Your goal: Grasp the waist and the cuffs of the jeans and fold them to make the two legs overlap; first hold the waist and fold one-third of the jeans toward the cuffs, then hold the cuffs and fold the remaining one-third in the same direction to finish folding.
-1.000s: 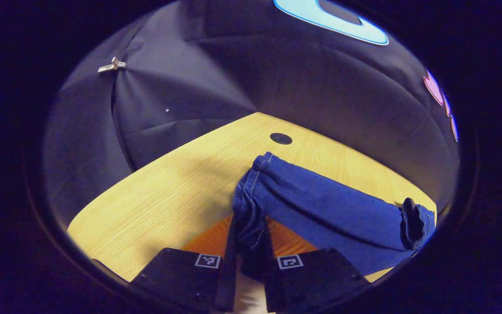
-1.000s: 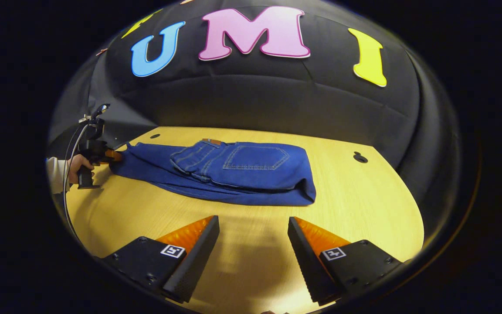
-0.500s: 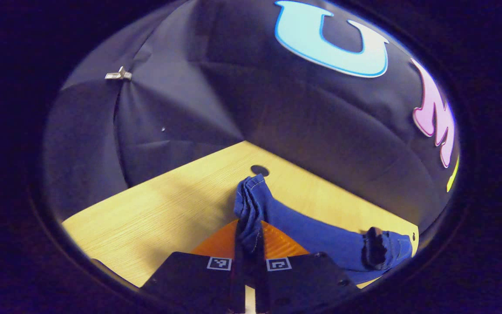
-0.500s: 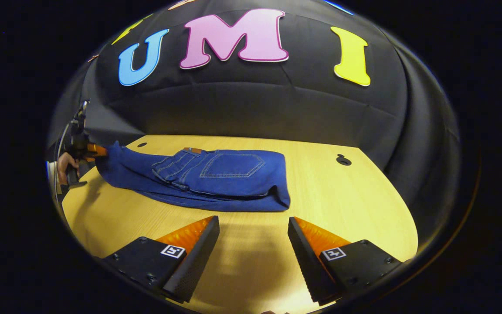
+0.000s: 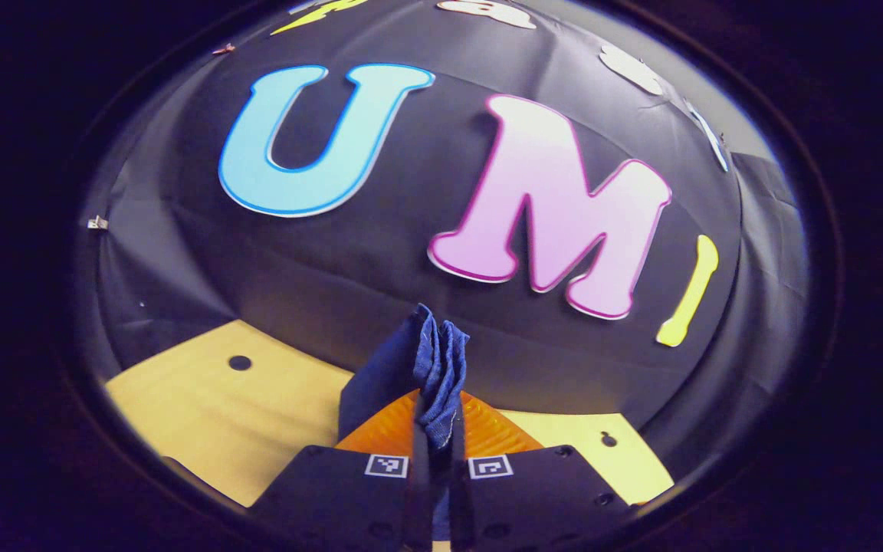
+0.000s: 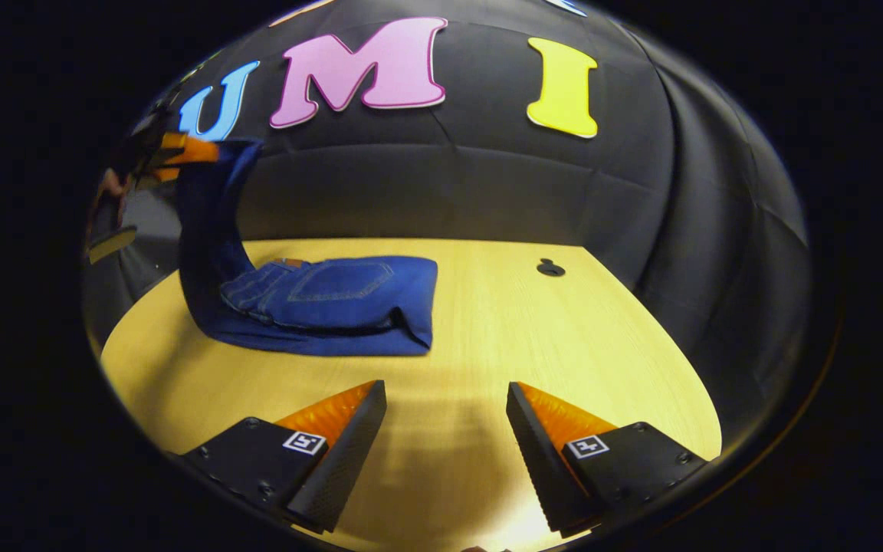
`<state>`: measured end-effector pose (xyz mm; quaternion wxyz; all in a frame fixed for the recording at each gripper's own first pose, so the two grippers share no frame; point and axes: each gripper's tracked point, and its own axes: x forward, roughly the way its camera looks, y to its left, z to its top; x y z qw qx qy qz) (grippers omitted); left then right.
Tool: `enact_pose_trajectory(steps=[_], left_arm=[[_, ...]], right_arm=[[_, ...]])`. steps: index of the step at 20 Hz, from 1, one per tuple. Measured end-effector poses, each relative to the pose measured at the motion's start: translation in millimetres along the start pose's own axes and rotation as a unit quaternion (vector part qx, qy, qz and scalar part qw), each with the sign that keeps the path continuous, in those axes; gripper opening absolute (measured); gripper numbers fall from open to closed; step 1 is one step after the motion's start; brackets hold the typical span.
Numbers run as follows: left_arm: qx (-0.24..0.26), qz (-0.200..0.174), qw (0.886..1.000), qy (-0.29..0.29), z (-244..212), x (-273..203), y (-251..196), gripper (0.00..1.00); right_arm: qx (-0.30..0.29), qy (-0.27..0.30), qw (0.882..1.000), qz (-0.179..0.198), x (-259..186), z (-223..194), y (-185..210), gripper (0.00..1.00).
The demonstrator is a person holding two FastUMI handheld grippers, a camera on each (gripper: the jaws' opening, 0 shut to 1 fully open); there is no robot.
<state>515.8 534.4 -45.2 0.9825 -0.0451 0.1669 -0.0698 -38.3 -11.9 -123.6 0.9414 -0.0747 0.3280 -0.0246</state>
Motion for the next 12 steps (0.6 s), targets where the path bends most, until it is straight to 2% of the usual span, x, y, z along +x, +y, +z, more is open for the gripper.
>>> enact_pose_trajectory(steps=[1, 3, 5, 7, 8, 10, 11, 12], left_arm=[[-0.007, -0.025, 1.000, 0.015, -19, 11, -32, 0.14], [-0.033, -0.051, 0.996, 0.071, -79, 35, -82, 0.14], [-0.045, -0.046, 0.990, 0.127, -139, 50, -109, 0.16], [-0.038, -0.040, 0.984, 0.167, -183, 51, -115, 0.22], [-0.029, -0.043, 0.983, 0.178, -197, 49, -118, 0.33], [-0.001, -0.054, 0.981, 0.186, -206, 34, -118, 0.67], [0.009, -0.065, 0.981, 0.181, -204, 23, -117, 0.87], [0.015, -0.072, 0.982, 0.172, -200, 14, -120, 0.96]], right_arm=[[0.007, 0.002, 1.000, -0.005, -4, -4, -7, 0.98], [0.022, -0.001, 1.000, -0.017, -10, -7, -20, 0.97], [0.027, -0.005, 0.999, -0.034, -16, -12, -35, 0.97], [0.036, -0.005, 0.998, -0.042, -23, -16, -42, 0.97], [0.040, -0.006, 0.998, -0.046, -26, -17, -45, 0.97], [0.040, -0.011, 0.998, -0.053, -34, -17, -47, 0.97], [0.040, -0.016, 0.998, -0.055, -38, -15, -46, 0.97], [0.042, -0.020, 0.997, -0.054, -43, -12, -43, 0.97]])
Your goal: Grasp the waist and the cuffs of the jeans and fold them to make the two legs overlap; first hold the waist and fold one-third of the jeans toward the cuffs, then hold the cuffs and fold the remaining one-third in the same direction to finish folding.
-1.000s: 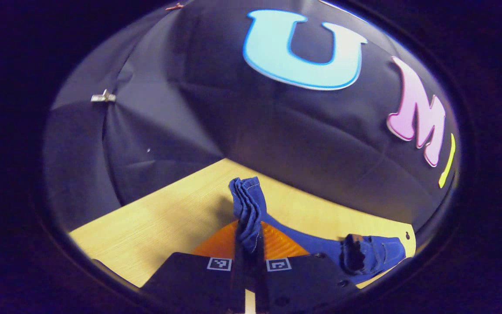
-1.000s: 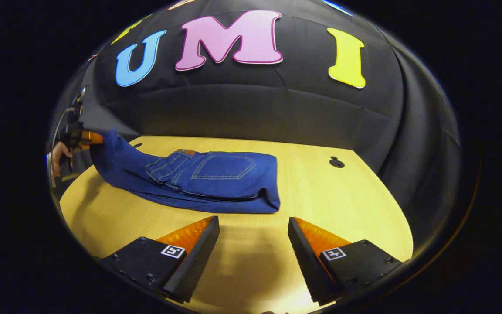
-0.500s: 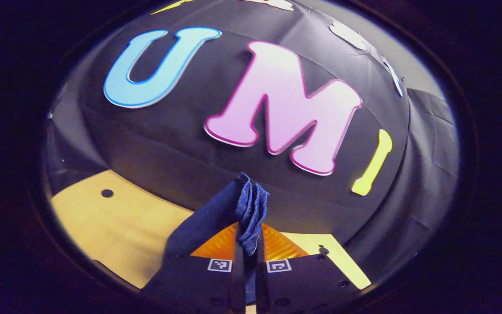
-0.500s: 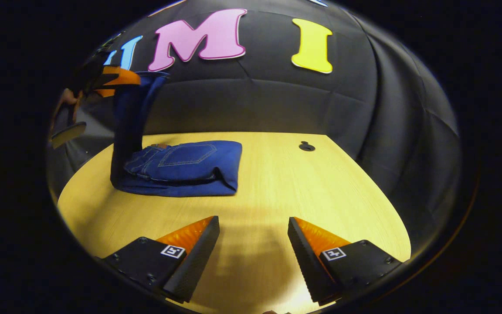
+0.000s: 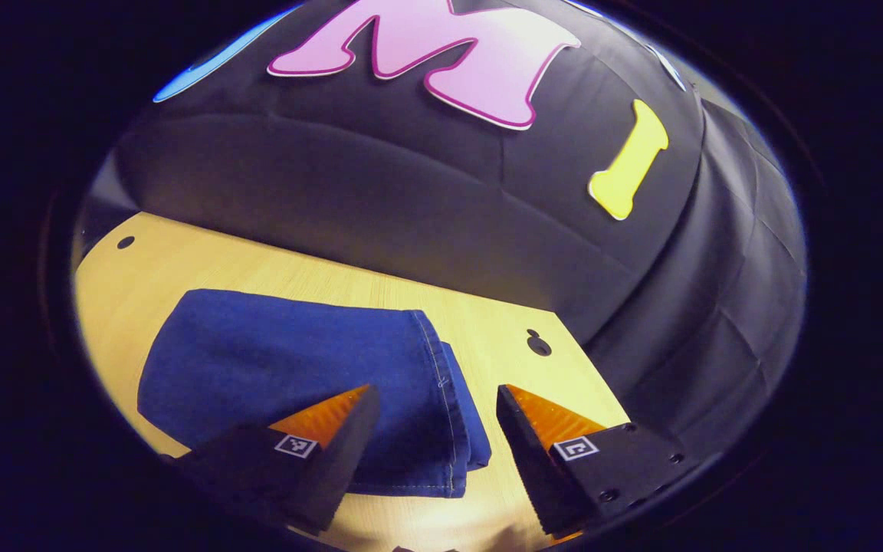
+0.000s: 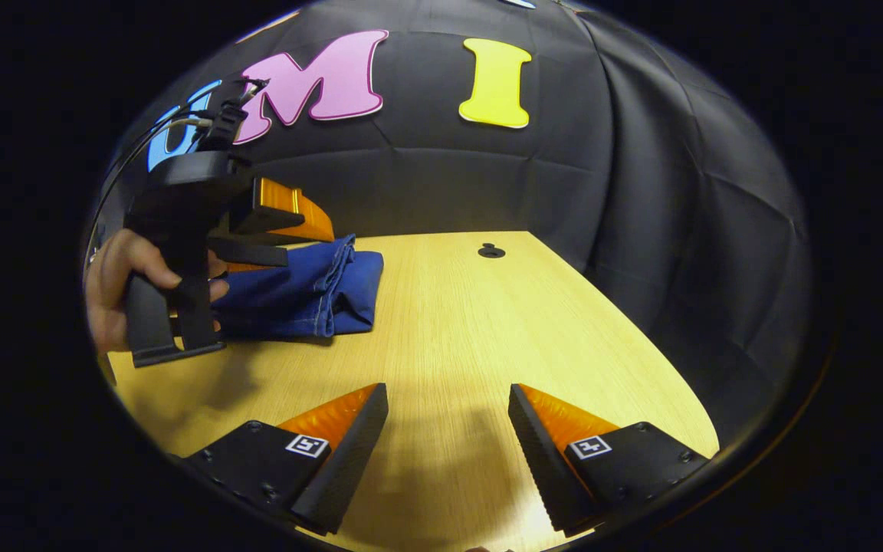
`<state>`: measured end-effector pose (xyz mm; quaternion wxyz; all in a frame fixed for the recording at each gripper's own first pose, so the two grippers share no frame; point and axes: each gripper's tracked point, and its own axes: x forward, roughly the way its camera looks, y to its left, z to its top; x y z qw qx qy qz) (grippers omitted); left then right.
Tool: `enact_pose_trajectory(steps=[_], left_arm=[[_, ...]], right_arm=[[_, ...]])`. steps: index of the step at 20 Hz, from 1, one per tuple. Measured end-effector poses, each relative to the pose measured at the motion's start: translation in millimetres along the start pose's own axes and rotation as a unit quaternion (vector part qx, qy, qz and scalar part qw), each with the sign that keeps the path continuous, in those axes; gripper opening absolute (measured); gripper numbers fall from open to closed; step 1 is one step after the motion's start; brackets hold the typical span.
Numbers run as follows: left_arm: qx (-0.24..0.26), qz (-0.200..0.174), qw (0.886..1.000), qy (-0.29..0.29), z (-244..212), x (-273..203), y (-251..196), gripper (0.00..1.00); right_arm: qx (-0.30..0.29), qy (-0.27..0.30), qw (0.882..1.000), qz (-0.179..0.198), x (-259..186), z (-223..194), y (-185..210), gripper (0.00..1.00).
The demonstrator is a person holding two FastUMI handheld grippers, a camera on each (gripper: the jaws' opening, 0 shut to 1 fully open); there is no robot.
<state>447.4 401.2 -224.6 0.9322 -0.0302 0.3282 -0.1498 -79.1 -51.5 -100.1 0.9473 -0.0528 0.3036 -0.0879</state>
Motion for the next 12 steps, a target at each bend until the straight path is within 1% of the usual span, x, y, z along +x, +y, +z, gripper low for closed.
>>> enact_pose_trajectory(steps=[2, 4, 6, 7, 9, 11, 12], left_arm=[[0.007, -0.013, 1.000, -0.022, 11, -31, -1, 0.96], [0.020, -0.009, 0.998, -0.054, 30, -84, 11, 0.96], [0.050, 0.015, 0.994, -0.093, 53, -142, 36, 0.96], [0.065, 0.032, 0.991, -0.112, 66, -173, 50, 0.96], [0.087, 0.055, 0.984, -0.146, 89, -236, 71, 0.96], [0.100, 0.045, 0.982, -0.156, 98, -297, 71, 0.96], [0.104, 0.056, 0.980, -0.163, 105, -321, 76, 0.96]], right_arm=[[0.004, -0.005, 1.000, 0.001, -14, 5, 9, 0.97], [0.009, -0.015, 1.000, 0.005, -33, 18, 23, 0.98], [0.012, -0.032, 0.999, 0.012, -59, 38, 40, 0.97], [0.011, -0.041, 0.999, 0.017, -74, 49, 50, 0.97], [0.003, -0.061, 0.998, 0.029, -105, 75, 71, 0.97], [-0.009, -0.093, 0.995, 0.046, -138, 112, 91, 0.97], [-0.017, -0.116, 0.992, 0.055, -155, 135, 100, 0.97]])
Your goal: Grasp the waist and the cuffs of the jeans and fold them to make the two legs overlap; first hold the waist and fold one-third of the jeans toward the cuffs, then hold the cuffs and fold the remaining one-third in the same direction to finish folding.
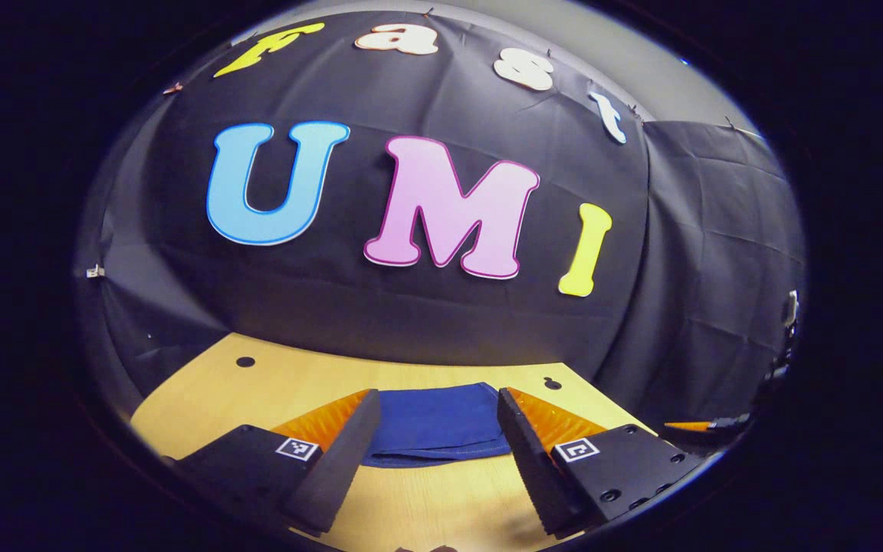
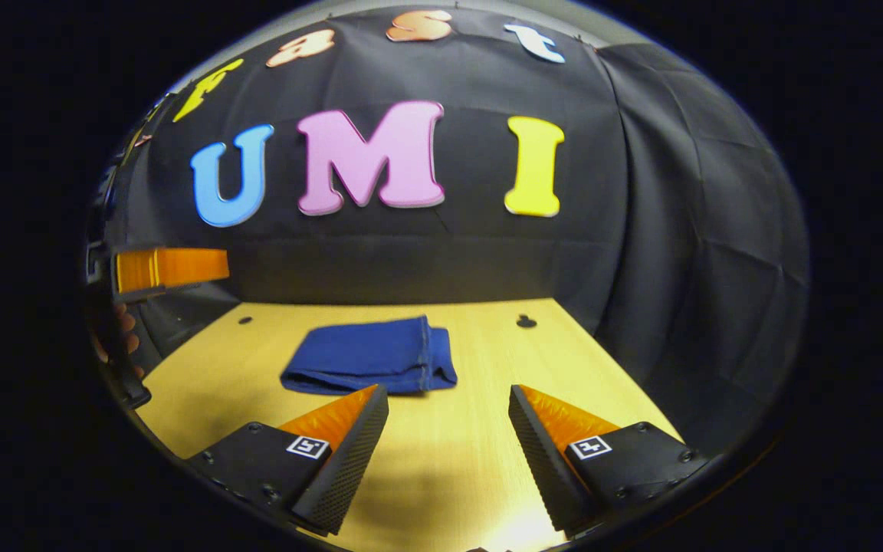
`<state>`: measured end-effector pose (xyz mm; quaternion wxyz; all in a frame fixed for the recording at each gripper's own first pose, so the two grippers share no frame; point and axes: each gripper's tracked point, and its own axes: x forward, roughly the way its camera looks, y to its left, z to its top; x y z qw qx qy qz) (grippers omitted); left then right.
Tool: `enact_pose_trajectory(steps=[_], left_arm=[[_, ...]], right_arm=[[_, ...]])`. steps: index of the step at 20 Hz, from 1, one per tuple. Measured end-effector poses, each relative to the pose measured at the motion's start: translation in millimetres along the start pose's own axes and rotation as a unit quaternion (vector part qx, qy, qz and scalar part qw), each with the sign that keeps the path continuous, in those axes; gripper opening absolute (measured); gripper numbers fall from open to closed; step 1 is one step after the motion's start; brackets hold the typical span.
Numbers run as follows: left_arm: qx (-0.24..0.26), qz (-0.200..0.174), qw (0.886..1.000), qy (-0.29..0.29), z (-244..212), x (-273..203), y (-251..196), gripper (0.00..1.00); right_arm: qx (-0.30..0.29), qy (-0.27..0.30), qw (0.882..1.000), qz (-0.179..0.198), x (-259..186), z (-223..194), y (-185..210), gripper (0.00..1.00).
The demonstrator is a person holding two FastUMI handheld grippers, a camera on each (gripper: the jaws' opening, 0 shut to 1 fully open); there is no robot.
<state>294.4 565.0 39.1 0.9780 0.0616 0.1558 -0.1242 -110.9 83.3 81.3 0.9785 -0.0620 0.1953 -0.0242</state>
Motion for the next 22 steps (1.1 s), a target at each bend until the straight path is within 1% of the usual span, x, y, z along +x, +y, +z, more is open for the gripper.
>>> enact_pose_trajectory(steps=[3, 5, 6, 7, 8, 9, 11, 12, 15, 16, 17, 18, 19, 21, 22], left_arm=[[-0.011, 0.025, 0.999, -0.041, 44, -62, 22, 0.96], [-0.015, 0.040, 0.996, -0.073, 70, -101, 32, 0.96], [-0.009, 0.046, 0.995, -0.090, 80, -120, 38, 0.96], [-0.004, 0.050, 0.994, -0.098, 86, -133, 40, 0.96], [0.003, 0.052, 0.993, -0.108, 92, -149, 41, 0.96], [0.010, 0.060, 0.991, -0.116, 96, -163, 44, 0.96], [0.016, 0.089, 0.989, -0.121, 91, -186, 52, 0.96], [0.017, 0.092, 0.988, -0.119, 86, -194, 49, 0.96], [0.032, 0.083, 0.990, -0.112, 71, -207, 38, 0.96], [0.034, 0.078, 0.991, -0.108, 67, -207, 35, 0.96], [0.032, 0.071, 0.992, -0.103, 63, -205, 29, 0.96], [0.029, 0.064, 0.993, -0.099, 62, -204, 26, 0.96], [0.029, 0.061, 0.993, -0.098, 63, -205, 28, 0.96], [0.037, 0.065, 0.992, -0.098, 66, -204, 33, 0.96], [0.040, 0.066, 0.992, -0.098, 63, -204, 30, 0.96]], right_arm=[[-0.038, -0.074, 0.996, 0.015, -38, 80, 18, 0.97], [-0.044, -0.118, 0.992, 0.021, -67, 120, 33, 0.96], [-0.044, -0.141, 0.989, 0.021, -84, 137, 37, 0.96], [-0.043, -0.158, 0.986, 0.019, -97, 147, 39, 0.92], [-0.041, -0.174, 0.984, 0.015, -112, 154, 42, 0.96], [-0.038, -0.186, 0.982, 0.009, -126, 156, 43, 0.96], [-0.018, -0.198, 0.980, 0.006, -151, 151, 50, 0.96], [-0.009, -0.189, 0.982, 0.006, -161, 140, 54, 0.96], [-0.014, -0.146, 0.989, 0.010, -168, 106, 57, 0.96], [-0.018, -0.139, 0.990, 0.011, -168, 101, 58, 0.93], [-0.019, -0.135, 0.991, 0.012, -170, 99, 58, 0.96], [-0.016, -0.136, 0.990, 0.013, -169, 102, 58, 0.96], [-0.012, -0.140, 0.990, 0.013, -168, 106, 59, 0.93], [-0.004, -0.142, 0.990, 0.017, -165, 110, 62, 1.00], [-0.003, -0.141, 0.990, 0.019, -163, 109, 64, 0.96]])
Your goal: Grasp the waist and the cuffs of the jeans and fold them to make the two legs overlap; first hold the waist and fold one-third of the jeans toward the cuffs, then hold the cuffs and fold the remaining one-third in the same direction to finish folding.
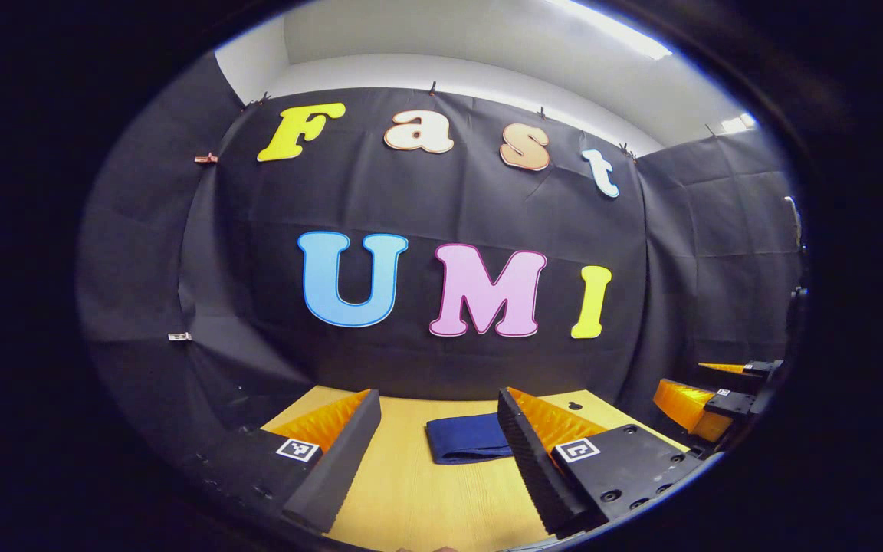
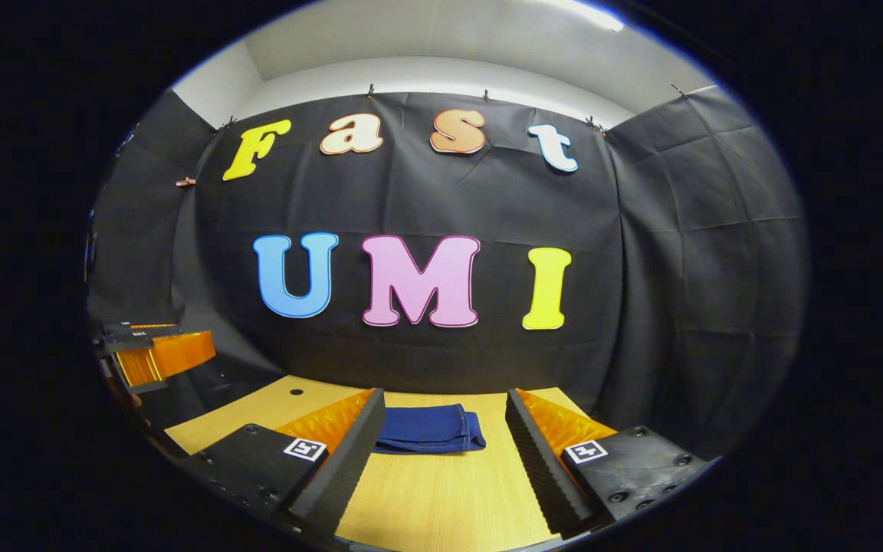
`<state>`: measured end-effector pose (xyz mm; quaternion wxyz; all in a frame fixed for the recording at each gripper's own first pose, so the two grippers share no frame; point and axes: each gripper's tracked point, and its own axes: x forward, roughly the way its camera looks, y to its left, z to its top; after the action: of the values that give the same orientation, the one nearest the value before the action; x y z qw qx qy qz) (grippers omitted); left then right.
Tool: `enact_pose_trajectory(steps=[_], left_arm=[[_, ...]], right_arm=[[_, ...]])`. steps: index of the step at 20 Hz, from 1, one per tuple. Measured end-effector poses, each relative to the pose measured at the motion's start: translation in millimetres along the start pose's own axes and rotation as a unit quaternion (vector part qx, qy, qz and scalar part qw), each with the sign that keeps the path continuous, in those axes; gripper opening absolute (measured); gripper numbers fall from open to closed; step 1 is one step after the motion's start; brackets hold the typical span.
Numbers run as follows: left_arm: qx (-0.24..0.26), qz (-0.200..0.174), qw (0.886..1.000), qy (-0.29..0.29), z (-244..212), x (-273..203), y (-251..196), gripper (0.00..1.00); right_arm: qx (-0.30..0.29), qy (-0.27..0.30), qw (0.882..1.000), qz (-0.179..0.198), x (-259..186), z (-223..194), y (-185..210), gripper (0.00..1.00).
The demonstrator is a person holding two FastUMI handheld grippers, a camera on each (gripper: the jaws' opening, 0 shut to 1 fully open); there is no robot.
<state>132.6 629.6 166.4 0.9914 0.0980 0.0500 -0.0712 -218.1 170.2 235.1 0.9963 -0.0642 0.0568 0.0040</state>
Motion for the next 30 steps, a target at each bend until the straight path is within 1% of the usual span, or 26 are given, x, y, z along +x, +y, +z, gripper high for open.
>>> enact_pose_trajectory(steps=[2, 6, 9, 11, 12, 13, 14, 15, 16, 17, 18, 19, 20, 21, 26, 30], left_arm=[[0.000, 0.001, 1.000, 0.004, -2, 0, 0, 0.96], [0.002, 0.008, 1.000, 0.016, -8, 4, 4, 0.96], [0.001, 0.009, 1.000, 0.020, -9, 3, 8, 0.96], [0.005, 0.010, 1.000, 0.020, -10, 0, 10, 0.96], [0.008, 0.010, 1.000, 0.021, -12, 0, 10, 0.96], [0.010, 0.012, 1.000, 0.023, -13, -1, 11, 0.96], [0.011, 0.011, 1.000, 0.024, -14, -1, 11, 0.96], [0.012, 0.011, 1.000, 0.024, -13, -2, 11, 0.96], [0.014, 0.010, 1.000, 0.025, -15, -1, 11, 0.96], [0.017, 0.011, 0.999, 0.025, -16, -1, 13, 0.96], [0.019, 0.013, 0.999, 0.026, -18, -1, 14, 1.00], [0.017, 0.014, 0.999, 0.029, -19, -1, 15, 0.96], [0.014, 0.014, 0.999, 0.032, -22, 0, 13, 1.00], [0.011, 0.015, 0.999, 0.035, -24, 0, 13, 0.96], [0.013, 0.017, 0.999, 0.047, -36, -1, 19, 0.96], [0.009, 0.015, 0.999, 0.049, -36, 3, 20, 0.96]], right_arm=[[-0.004, 0.007, 1.000, 0.005, -2, -6, 3, 0.96], [0.000, -0.004, 1.000, 0.008, -6, 1, 6, 0.96], [0.004, 0.009, 1.000, 0.012, -4, -6, 9, 0.96], [0.010, 0.007, 1.000, 0.014, -7, -4, 11, 0.96], [0.009, 0.005, 1.000, 0.015, -8, -4, 12, 0.92], [0.007, 0.008, 1.000, 0.015, -8, -7, 12, 0.96], [0.007, 0.012, 1.000, 0.016, -9, -10, 13, 0.96], [0.007, 0.015, 1.000, 0.017, -9, -11, 15, 0.92], [0.009, 0.015, 1.000, 0.017, -8, -11, 15, 0.96], [0.009, 0.013, 1.000, 0.017, -10, -11, 16, 0.96], [0.009, 0.011, 1.000, 0.015, -9, -11, 15, 0.96], [0.008, 0.013, 1.000, 0.014, -10, -14, 15, 0.96], [0.008, 0.017, 1.000, 0.015, -10, -17, 16, 0.96], [0.008, 0.020, 1.000, 0.014, -10, -19, 16, 0.96], [0.006, 0.034, 0.999, 0.017, -7, -30, 20, 0.96], [0.005, 0.037, 0.999, 0.017, -3, -31, 23, 0.96]])
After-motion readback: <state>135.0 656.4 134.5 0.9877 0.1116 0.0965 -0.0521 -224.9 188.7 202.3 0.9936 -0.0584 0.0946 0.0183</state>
